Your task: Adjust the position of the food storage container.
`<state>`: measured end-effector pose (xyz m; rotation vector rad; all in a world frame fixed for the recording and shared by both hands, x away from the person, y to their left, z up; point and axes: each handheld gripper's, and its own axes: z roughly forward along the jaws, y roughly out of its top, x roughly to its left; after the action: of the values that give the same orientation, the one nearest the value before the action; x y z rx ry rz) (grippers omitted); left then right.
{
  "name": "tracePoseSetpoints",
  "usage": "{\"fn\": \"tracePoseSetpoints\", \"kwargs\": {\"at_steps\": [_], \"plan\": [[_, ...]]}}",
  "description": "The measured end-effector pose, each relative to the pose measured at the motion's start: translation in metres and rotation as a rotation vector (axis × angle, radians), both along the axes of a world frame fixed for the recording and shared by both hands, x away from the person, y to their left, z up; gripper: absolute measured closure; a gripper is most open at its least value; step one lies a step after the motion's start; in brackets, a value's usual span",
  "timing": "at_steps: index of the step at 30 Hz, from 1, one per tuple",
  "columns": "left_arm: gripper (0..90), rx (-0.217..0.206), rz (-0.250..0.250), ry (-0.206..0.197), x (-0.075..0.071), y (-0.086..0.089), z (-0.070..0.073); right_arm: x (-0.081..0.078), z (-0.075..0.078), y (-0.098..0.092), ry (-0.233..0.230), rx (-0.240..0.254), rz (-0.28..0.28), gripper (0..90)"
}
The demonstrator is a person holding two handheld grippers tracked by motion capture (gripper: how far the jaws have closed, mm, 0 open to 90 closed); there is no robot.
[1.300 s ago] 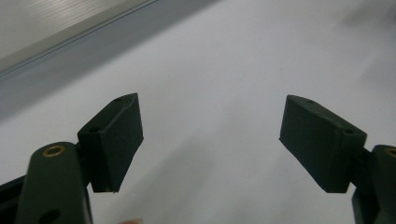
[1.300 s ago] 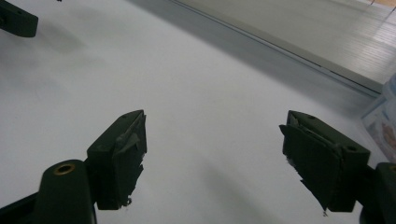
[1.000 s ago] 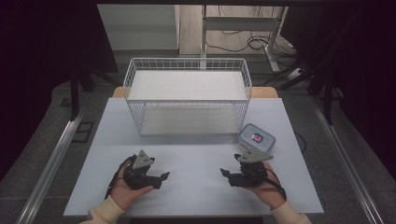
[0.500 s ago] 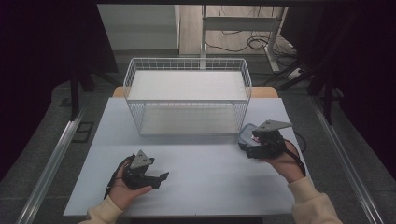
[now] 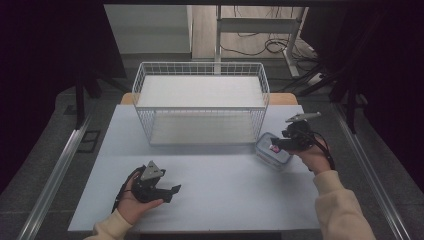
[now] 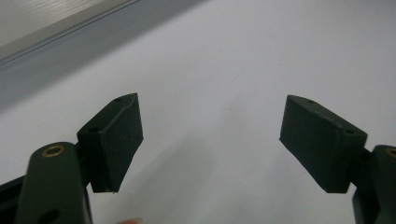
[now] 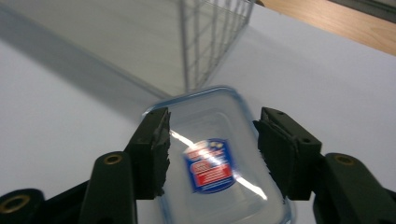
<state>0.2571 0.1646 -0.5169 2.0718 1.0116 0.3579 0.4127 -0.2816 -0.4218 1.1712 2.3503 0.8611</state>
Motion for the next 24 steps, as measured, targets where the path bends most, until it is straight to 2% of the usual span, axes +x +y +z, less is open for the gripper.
{"fn": "tracePoseSetpoints", "kwargs": {"at_steps": [2,5,6,8,10,12,13,14,18,19,21,22,24], "plan": [[20.6,0.001,-0.001,0.0,0.0,0.0,0.0,0.004,-0.001,0.0,0.004,-0.007,-0.003,47.5],[20.6,0.001,-0.001,-0.001,0.0,0.001,0.0,0.021,-0.003,-0.004,0.027,-0.03,-0.014,52.8],[20.6,0.002,0.0,0.001,0.001,0.001,-0.001,0.03,-0.006,-0.006,0.036,-0.048,-0.025,58.9],[20.6,0.002,0.0,0.003,0.001,0.001,-0.001,0.034,-0.007,-0.007,0.042,-0.052,-0.029,62.2],[20.6,0.003,-0.001,0.005,0.001,0.001,-0.001,0.048,-0.012,-0.013,0.072,-0.061,-0.044,73.9],[20.6,0.005,-0.003,0.005,0.001,0.001,-0.001,0.054,-0.015,-0.014,0.088,-0.107,-0.04,80.0],[20.6,0.005,-0.003,0.005,0.001,0.001,-0.001,0.057,-0.017,-0.014,0.09,-0.134,-0.033,80.0],[20.6,0.006,-0.002,0.006,0.001,0.001,-0.002,0.06,-0.018,-0.013,0.092,-0.154,-0.03,87.5],[20.6,0.008,-0.002,0.008,0.002,0.001,-0.002,0.066,-0.022,-0.012,0.093,-0.184,-0.013,89.2],[20.6,0.007,-0.001,0.007,0.002,0.001,-0.002,0.069,-0.028,-0.01,0.106,-0.218,0.013,89.3],[20.7,0.005,0.0,0.007,0.002,0.002,-0.002,0.069,-0.031,-0.009,0.114,-0.232,0.017,89.3],[20.7,0.006,-0.001,0.009,0.002,0.002,-0.002,0.07,-0.038,-0.007,0.131,-0.258,0.04,89.3],[20.7,0.007,-0.001,0.01,0.002,0.002,-0.002,0.069,-0.04,-0.006,0.136,-0.263,0.053,89.3]]}}
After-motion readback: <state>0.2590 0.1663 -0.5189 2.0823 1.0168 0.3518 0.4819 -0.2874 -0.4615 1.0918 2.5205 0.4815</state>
